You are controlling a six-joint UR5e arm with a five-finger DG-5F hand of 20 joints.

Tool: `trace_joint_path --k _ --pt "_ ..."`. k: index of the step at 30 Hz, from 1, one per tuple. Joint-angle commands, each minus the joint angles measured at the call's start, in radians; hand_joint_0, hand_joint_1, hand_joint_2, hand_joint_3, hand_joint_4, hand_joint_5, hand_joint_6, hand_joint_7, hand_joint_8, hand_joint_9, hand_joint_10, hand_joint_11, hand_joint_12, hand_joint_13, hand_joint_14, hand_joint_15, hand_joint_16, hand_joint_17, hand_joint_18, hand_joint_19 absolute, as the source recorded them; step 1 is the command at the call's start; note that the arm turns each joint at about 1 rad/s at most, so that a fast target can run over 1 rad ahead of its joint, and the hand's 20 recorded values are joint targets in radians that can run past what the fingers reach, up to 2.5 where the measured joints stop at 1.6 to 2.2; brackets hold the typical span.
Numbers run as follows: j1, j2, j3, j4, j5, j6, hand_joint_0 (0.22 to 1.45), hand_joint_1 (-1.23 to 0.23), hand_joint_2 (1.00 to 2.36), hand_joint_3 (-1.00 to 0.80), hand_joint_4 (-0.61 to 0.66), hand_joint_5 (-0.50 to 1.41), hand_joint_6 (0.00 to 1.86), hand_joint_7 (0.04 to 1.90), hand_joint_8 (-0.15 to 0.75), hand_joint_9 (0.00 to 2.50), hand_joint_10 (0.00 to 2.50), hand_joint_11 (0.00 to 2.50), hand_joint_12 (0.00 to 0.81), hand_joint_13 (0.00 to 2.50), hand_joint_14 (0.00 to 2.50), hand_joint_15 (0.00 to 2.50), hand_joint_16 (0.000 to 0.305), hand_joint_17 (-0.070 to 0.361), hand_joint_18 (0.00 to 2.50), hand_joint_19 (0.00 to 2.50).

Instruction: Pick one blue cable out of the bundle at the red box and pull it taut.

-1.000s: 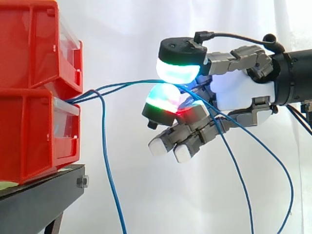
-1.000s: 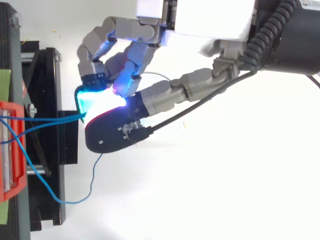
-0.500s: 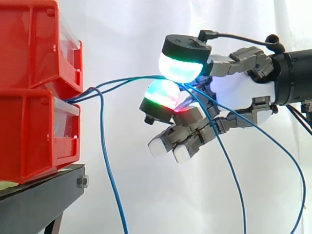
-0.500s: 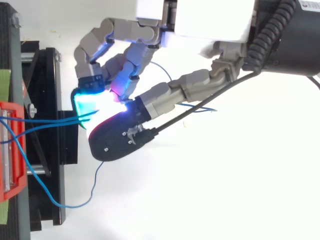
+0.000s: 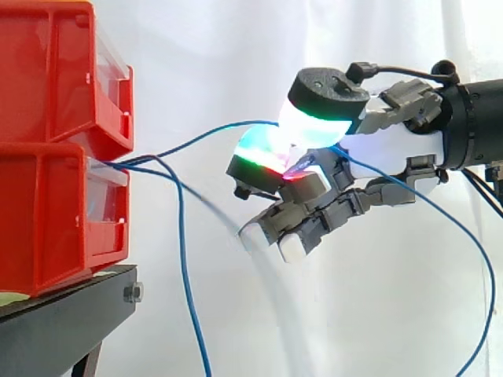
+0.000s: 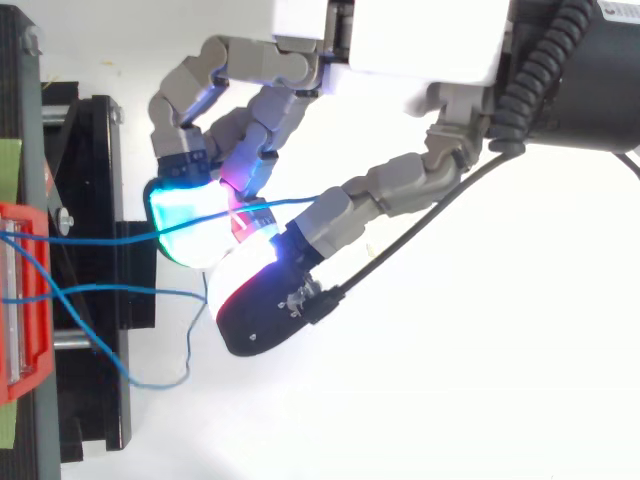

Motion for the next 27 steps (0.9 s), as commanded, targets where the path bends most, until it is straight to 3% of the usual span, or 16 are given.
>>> trace_joint_path --k 1,3,4,7,12,18,27 --pt "0.000 0.000 0.000 0.000 0.000 0.000 0.48 -0.83 1.00 -0.50 0.16 -0.15 0.92 1.04 0.395 1.09 0.01 1.17 0.391 0.66 0.01 0.38 0.056 0.127 0.68 0.43" --pt "0.000 0.000 0.000 0.000 0.000 0.000 0.46 -0.80 1.00 -0.50 0.16 -0.15 0.91 1.03 0.397 1.10 0.01 1.17 0.396 0.67 0.01 0.38 0.057 0.129 0.69 0.43" --pt "0.000 0.000 0.000 0.000 0.000 0.000 0.46 -0.69 1.00 -0.50 0.16 -0.15 0.91 1.02 0.400 1.10 0.01 1.16 0.399 0.66 0.02 0.38 0.058 0.131 0.69 0.44" --pt "0.000 0.000 0.001 0.000 0.000 0.000 0.47 -0.59 1.00 -0.50 0.16 -0.15 0.88 1.01 0.398 1.11 0.01 1.16 0.403 0.66 0.01 0.38 0.058 0.131 0.67 0.45" --pt "0.000 0.000 0.000 0.000 0.000 0.000 0.51 -0.51 1.00 -0.50 0.15 -0.15 0.87 1.02 0.381 1.10 0.02 1.16 0.389 0.64 0.01 0.39 0.056 0.125 0.63 0.48" --pt "0.000 0.000 0.000 0.000 0.000 0.000 0.59 -0.56 1.01 -0.39 0.14 -0.14 0.87 1.07 0.360 1.12 0.02 1.17 0.367 0.65 0.01 0.39 0.051 0.114 0.62 0.49" --pt "0.000 0.000 0.000 0.000 0.000 0.000 0.60 -0.68 1.01 -0.22 0.20 -0.12 0.88 1.12 0.409 1.18 0.01 1.17 0.395 0.72 0.01 0.38 0.057 0.128 0.73 0.44"
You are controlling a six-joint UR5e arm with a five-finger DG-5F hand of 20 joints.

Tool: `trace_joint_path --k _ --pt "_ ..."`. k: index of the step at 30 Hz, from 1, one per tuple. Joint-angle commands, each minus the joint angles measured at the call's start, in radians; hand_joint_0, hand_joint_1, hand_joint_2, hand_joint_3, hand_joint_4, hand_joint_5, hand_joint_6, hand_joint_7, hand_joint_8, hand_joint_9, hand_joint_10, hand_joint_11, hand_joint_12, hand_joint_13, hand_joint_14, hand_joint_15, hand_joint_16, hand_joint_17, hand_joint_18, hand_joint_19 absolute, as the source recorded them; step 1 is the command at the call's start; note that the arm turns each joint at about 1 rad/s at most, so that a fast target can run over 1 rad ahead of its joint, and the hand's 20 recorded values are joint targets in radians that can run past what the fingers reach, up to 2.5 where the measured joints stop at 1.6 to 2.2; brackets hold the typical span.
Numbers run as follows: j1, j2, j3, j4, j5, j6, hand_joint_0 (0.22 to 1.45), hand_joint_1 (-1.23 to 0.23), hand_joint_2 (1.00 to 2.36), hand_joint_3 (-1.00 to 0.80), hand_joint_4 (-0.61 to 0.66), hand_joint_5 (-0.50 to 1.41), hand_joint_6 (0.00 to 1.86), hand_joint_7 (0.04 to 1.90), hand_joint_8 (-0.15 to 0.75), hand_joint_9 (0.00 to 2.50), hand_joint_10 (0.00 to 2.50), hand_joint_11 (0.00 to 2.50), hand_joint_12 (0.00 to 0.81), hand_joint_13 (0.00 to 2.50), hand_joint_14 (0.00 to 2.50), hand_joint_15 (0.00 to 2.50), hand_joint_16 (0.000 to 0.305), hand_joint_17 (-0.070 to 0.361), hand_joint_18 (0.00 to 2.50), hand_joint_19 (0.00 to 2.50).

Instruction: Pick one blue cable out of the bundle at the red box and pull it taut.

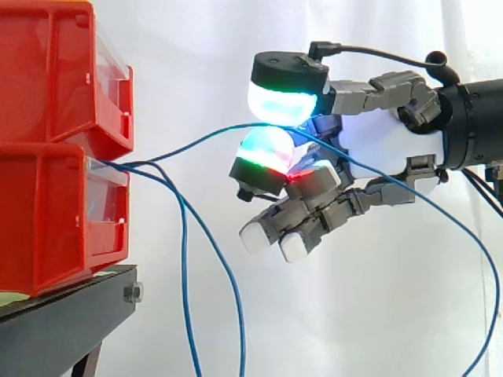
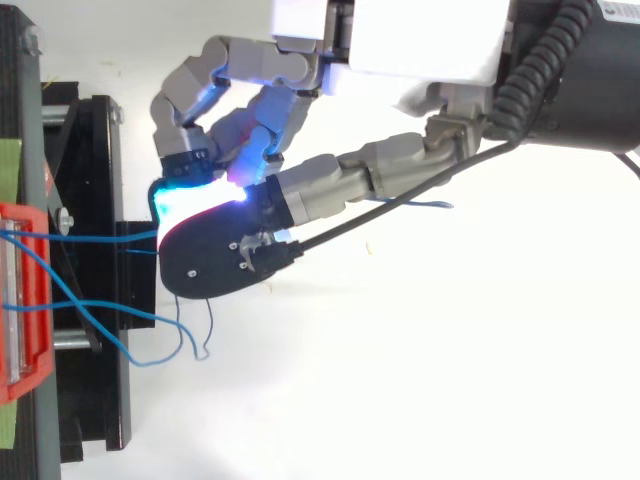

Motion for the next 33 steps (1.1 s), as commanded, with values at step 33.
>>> trace_joint_path --k 33 --pt "0.000 0.000 0.001 0.000 0.000 0.000 0.69 -0.93 1.01 -0.38 0.17 -0.15 0.90 1.08 0.360 1.09 0.02 1.17 0.363 0.66 0.01 0.37 0.050 0.113 0.66 0.41"
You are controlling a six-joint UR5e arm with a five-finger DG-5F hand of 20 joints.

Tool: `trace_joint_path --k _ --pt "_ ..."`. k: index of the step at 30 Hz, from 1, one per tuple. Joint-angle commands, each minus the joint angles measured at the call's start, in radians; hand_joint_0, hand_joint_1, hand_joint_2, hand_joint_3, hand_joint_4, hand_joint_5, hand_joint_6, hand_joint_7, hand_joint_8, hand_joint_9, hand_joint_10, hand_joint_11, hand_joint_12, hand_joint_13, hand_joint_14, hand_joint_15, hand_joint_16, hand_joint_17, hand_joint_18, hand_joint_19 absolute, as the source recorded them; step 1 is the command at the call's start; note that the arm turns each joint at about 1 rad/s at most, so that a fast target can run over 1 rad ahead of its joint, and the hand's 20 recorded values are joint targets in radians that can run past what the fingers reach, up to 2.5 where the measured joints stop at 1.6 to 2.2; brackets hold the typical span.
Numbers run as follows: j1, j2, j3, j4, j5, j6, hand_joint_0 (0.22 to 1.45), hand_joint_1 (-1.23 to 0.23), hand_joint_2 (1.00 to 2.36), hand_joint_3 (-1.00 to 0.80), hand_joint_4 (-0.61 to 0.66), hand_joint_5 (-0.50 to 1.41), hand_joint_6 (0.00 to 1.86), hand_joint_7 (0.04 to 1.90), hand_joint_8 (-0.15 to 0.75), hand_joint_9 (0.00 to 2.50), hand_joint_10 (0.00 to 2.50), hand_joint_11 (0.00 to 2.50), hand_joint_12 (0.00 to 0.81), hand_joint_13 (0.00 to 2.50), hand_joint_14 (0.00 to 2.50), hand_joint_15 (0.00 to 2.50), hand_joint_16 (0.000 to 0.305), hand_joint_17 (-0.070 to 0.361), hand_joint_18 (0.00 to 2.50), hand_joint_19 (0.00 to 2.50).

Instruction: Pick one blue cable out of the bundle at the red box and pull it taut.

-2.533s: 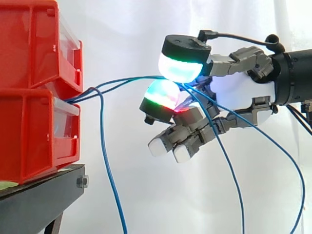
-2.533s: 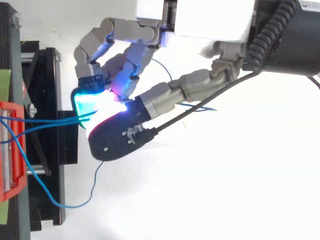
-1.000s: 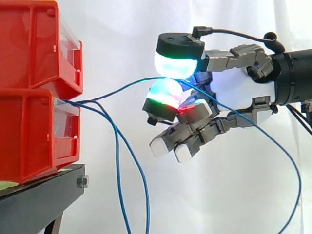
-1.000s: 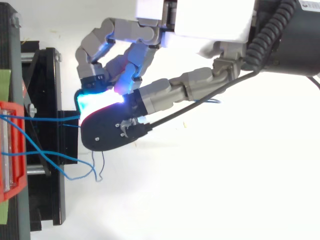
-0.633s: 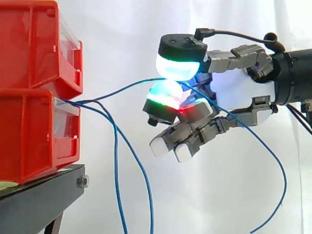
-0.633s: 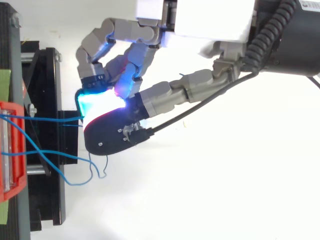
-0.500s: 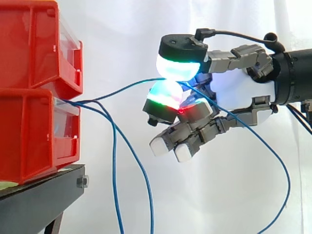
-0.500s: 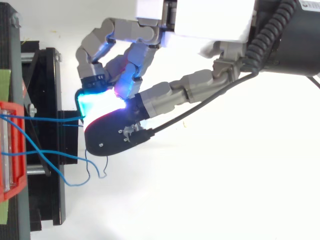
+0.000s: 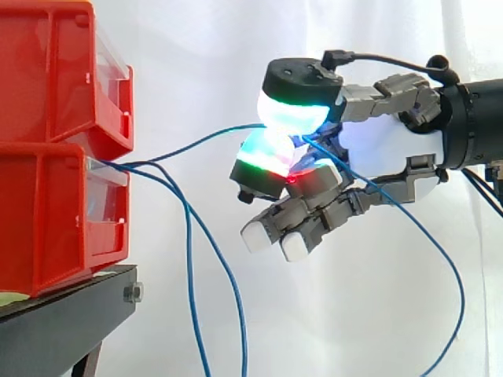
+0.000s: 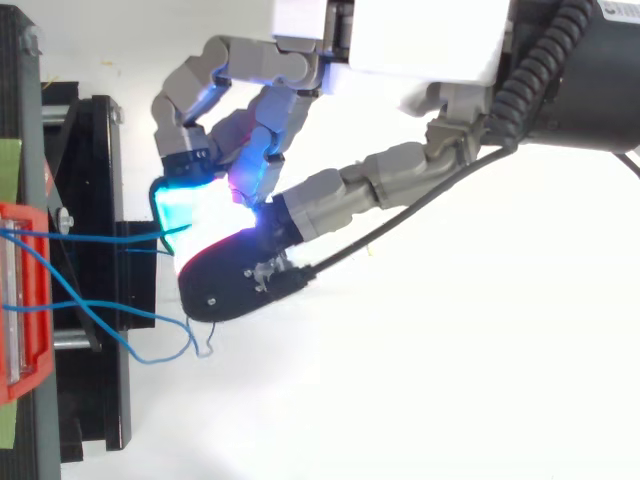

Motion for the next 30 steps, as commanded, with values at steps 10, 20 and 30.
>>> trace_joint_path --k 10,20,30 --pt "0.000 0.000 0.001 0.000 0.000 0.000 0.56 -0.58 1.00 -0.46 0.18 -0.15 0.88 1.09 0.368 1.10 0.02 1.17 0.371 0.64 0.02 0.39 0.052 0.117 0.63 0.47" --pt "0.000 0.000 -0.001 0.000 0.000 0.000 0.60 -0.49 1.01 -0.33 0.16 -0.14 0.88 1.07 0.362 1.12 0.02 1.16 0.366 0.64 0.01 0.39 0.051 0.114 0.62 0.49" --pt "0.000 0.000 0.001 0.000 0.000 0.000 0.60 -0.72 1.01 -0.18 0.19 -0.13 0.89 1.08 0.409 1.17 0.01 1.18 0.400 0.70 0.01 0.37 0.057 0.128 0.72 0.43"
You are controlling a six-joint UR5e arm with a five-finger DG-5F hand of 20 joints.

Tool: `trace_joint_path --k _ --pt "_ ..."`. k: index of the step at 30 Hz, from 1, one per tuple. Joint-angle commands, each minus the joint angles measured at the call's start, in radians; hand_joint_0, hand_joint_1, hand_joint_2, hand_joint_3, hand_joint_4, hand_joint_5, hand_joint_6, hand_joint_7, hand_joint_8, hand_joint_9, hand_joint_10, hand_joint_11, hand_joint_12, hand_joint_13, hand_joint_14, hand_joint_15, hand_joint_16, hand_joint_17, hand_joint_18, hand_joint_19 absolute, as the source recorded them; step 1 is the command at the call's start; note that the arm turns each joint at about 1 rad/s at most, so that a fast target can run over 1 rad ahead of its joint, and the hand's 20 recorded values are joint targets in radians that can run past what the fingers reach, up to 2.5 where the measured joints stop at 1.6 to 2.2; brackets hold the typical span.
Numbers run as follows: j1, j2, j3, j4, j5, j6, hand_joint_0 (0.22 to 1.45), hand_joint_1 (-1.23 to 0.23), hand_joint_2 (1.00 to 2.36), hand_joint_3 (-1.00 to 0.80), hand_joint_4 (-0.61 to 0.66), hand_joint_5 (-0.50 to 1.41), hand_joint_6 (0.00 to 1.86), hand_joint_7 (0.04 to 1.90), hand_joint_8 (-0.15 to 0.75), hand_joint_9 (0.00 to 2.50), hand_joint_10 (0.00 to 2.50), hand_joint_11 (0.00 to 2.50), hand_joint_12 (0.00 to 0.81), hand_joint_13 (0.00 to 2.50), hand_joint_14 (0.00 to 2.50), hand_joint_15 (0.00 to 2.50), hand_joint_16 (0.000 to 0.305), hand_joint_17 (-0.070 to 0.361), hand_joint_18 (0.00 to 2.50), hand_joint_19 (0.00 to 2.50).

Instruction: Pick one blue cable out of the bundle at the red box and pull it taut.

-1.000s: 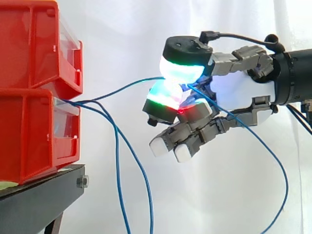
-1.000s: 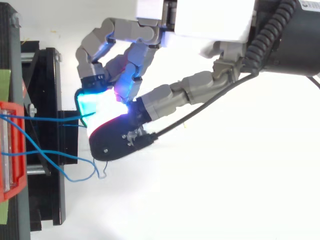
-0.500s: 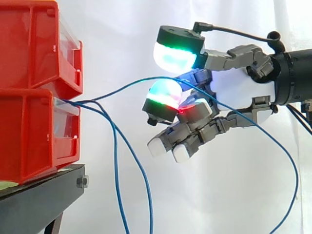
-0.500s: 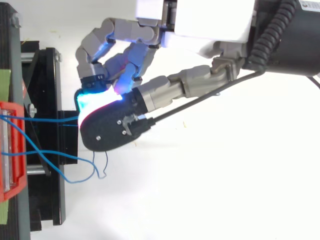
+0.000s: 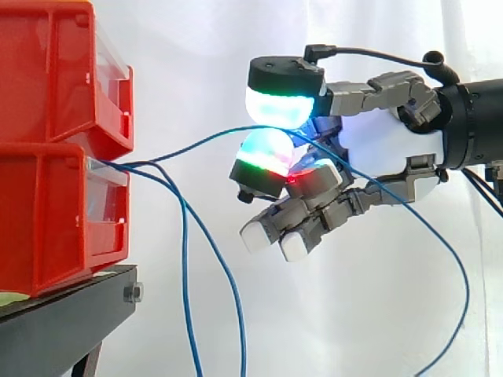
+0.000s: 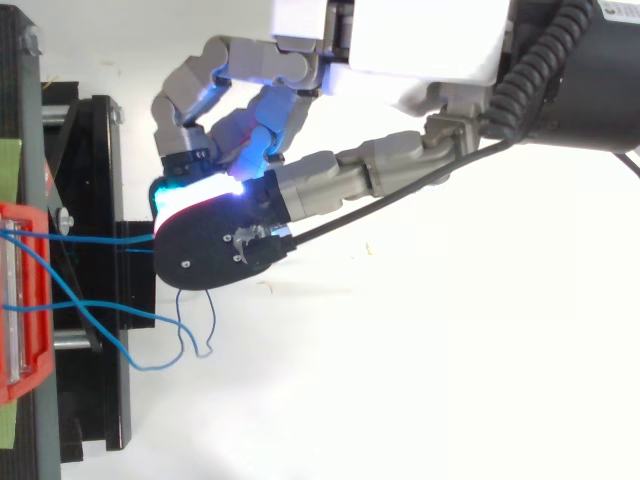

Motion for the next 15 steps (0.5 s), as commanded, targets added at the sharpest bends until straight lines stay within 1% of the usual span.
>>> trace_joint_path --k 1,8,10,15 --pt "0.000 0.000 -0.001 0.000 0.000 0.000 0.61 -0.74 1.01 -0.17 0.19 -0.13 0.89 1.09 0.407 1.16 0.01 1.16 0.399 0.70 0.01 0.38 0.057 0.128 0.72 0.43" --pt "0.000 0.000 -0.001 0.000 0.000 0.000 0.61 -0.76 1.01 -0.19 0.22 -0.13 0.89 1.09 0.403 1.16 0.01 1.17 0.396 0.70 0.02 0.37 0.056 0.127 0.72 0.43" --pt "0.000 0.000 -0.001 0.000 0.000 0.000 0.60 -0.74 1.01 -0.24 0.22 -0.14 0.89 1.09 0.386 1.14 0.02 1.18 0.383 0.69 0.02 0.38 0.054 0.121 0.69 0.46" --pt "0.000 0.000 0.001 0.000 0.000 0.000 0.60 -0.72 1.01 -0.26 0.21 -0.14 0.89 1.09 0.383 1.13 0.02 1.17 0.379 0.68 0.01 0.38 0.053 0.118 0.68 0.46"
